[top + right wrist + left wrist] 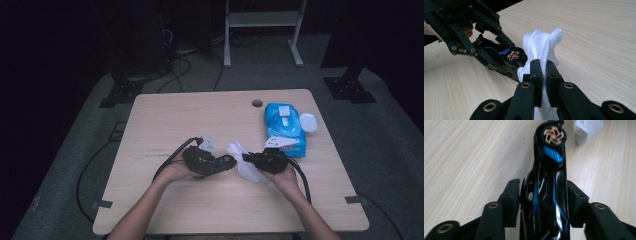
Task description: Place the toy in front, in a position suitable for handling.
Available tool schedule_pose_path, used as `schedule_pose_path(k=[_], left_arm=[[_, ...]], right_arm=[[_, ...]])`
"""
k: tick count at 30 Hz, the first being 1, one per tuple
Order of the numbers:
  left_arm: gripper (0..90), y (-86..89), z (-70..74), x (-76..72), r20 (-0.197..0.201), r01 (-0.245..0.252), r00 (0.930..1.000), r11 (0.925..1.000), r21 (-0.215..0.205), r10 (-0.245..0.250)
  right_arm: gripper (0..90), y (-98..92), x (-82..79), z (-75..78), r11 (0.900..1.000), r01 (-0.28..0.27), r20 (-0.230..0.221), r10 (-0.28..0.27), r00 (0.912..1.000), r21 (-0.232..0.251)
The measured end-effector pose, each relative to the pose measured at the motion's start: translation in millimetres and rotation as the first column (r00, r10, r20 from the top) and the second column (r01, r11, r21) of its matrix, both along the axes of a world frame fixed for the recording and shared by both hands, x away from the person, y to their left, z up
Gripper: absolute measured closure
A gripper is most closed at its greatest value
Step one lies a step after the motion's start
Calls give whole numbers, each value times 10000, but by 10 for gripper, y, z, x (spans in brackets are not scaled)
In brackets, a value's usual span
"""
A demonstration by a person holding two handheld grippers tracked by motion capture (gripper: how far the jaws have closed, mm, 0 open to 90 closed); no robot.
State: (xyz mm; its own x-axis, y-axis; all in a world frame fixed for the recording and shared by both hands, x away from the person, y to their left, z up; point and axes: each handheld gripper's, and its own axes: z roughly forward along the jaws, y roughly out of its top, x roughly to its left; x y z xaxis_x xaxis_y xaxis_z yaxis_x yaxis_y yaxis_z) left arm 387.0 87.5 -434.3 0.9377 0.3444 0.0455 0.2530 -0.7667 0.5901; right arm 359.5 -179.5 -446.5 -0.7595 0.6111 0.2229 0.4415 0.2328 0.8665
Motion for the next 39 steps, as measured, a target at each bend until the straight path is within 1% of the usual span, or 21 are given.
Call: schedule_pose_path(k=[3,4,7,9,12,13,14,15,17,18,20,22,25,26,27,29,30,32,34,37,39], left_arm=[[479,-76,-5,28,15,-48,10000,9999,107,47],[477,-101,-9,38,-70,-66,10000,9999,129,67],[463,-180,-13,54,-63,-86,9999,9983,574,90],[463,-219,-12,61,-82,-102,9999,9976,691,108],[520,-270,-7,73,-111,-222,9997,9943,1040,235],[536,-292,-7,65,-11,-213,9998,9916,1275,216],[557,-314,-3,45,231,-138,9997,9900,1404,107],[568,-321,2,40,295,-67,9996,9899,1418,25],[577,-324,2,26,427,87,9990,9907,1358,-146],[577,-316,0,24,429,155,9989,9923,1231,-209],[579,-298,9,22,441,125,9989,9947,1016,-170],[580,-274,27,7,579,126,9982,9964,843,-175],[581,-233,62,-31,828,238,9962,9989,405,-271],[582,-211,83,-52,935,247,9953,9997,83,-253],[582,-194,101,-67,972,253,9950,9995,-176,-235],[584,-174,136,-97,1158,300,9930,9984,-489,-242],[585,-176,146,-112,1190,311,9926,9976,-620,-235],[588,-189,164,-139,1403,452,9895,9966,-689,-352],[627,-206,192,-166,1462,553,9884,9935,-990,-405],[639,-237,199,-203,1538,733,9865,9915,-1072,-563],[641,-248,184,-218,1542,764,9863,9914,-1063,-595]], right_arm=[[860,-22,2,1,10000,47,12,-47,10000,37],[860,-27,0,2,10000,64,-4,-64,10000,46],[860,-33,-6,2,10000,52,1,-52,10000,48],[860,-32,-7,3,10000,43,12,-44,10000,38],[860,-36,-4,3,10000,71,11,-71,10000,51],[860,-38,-3,3,10000,77,2,-77,10000,47],[860,-42,-3,3,10000,84,1,-84,10000,44],[860,-47,2,1,10000,83,29,-83,10000,52],[860,-56,7,-2,9999,129,7,-129,9999,78],[860,-60,10,-4,9999,131,5,-131,9999,87],[860,-68,10,-8,9998,160,-40,-160,9999,144],[861,-77,6,-10,9997,186,-56,-185,9998,168],[860,-96,-3,13,9993,172,-34,-171,9998,342],[861,-101,-7,28,9991,142,-3,-142,9999,409],[861,-105,-19,62,9986,40,-27,-39,10000,523],[861,-103,-45,118,9980,-35,121,27,9999,629],[861,-100,-55,143,9973,-91,205,76,9998,736],[861,-81,-79,200,9956,-232,285,206,9994,913],[861,-42,-109,265,9927,-446,368,407,9985,1117],[862,30,-149,358,9903,-790,651,719,9953,1143],[862,75,-157,379,9919,-865,764,794,9939,933]])
